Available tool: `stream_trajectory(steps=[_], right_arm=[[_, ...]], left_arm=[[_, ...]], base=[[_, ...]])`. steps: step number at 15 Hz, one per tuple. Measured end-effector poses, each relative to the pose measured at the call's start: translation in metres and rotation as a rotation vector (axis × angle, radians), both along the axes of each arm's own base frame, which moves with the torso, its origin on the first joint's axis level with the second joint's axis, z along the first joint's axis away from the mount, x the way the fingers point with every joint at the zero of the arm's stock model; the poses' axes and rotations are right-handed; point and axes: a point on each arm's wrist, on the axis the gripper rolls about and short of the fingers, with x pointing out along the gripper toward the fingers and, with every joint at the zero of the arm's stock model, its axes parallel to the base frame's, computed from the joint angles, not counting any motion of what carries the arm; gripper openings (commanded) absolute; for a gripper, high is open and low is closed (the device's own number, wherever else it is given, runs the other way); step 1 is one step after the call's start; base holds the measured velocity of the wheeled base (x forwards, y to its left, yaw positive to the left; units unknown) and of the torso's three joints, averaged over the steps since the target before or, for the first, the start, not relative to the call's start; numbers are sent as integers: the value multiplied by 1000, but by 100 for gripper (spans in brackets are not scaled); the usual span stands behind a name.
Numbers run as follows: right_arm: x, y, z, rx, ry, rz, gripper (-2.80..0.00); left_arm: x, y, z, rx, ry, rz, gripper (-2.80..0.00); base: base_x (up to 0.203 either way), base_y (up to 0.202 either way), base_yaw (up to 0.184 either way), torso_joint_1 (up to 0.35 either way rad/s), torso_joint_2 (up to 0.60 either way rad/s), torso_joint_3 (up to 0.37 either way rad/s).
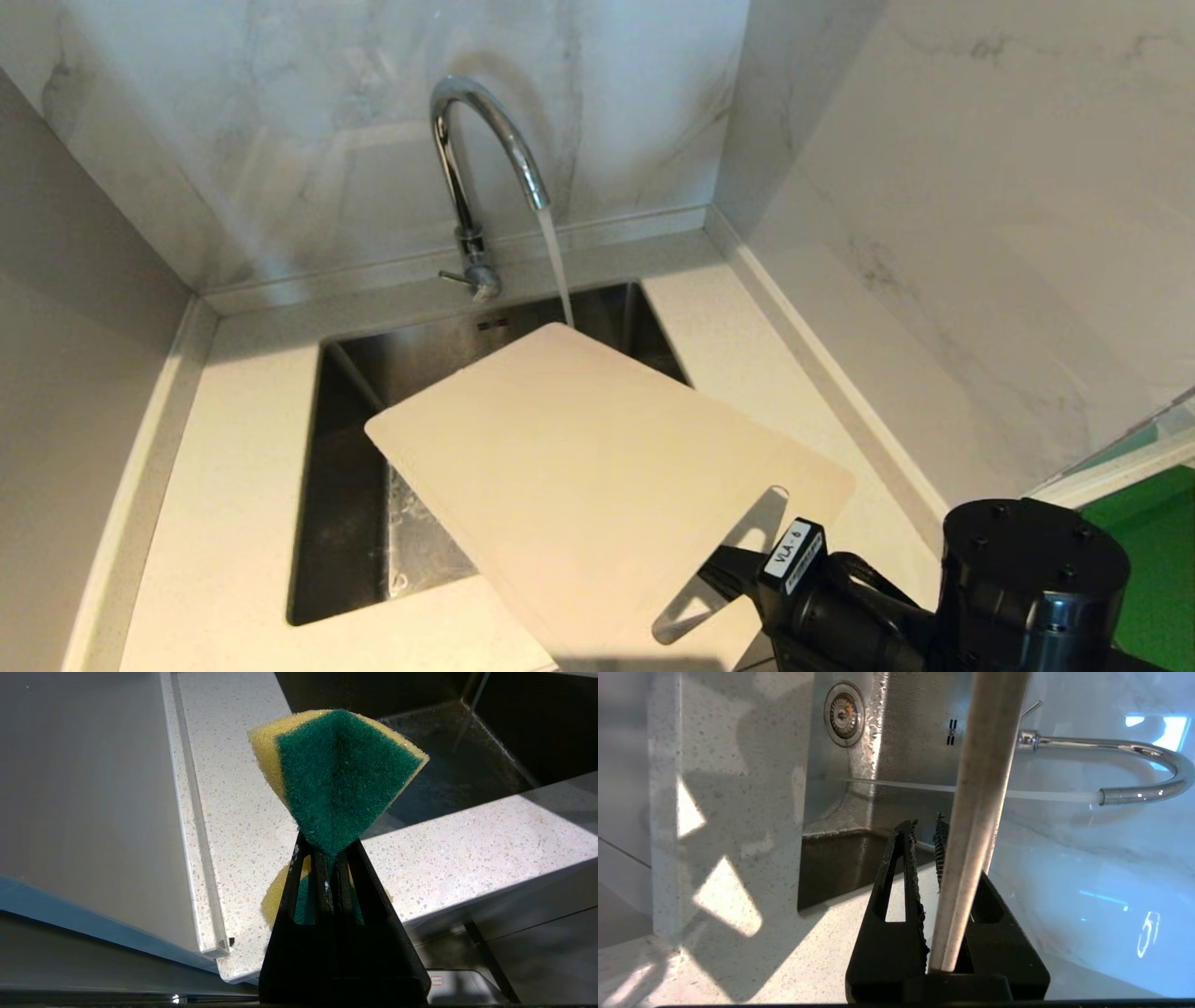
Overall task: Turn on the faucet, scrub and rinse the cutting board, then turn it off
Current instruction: Scrub the cutting board underwater
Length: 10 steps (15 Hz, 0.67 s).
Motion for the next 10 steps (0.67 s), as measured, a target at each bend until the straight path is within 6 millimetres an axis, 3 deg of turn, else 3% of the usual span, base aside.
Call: stream_trajectory(steps=[10], right_arm=[[-3,-2,-2,23,52,37,-280]], left_arm=[[0,0,0,0,0,0,-280]], base=[[0,0,0,0,0,0]])
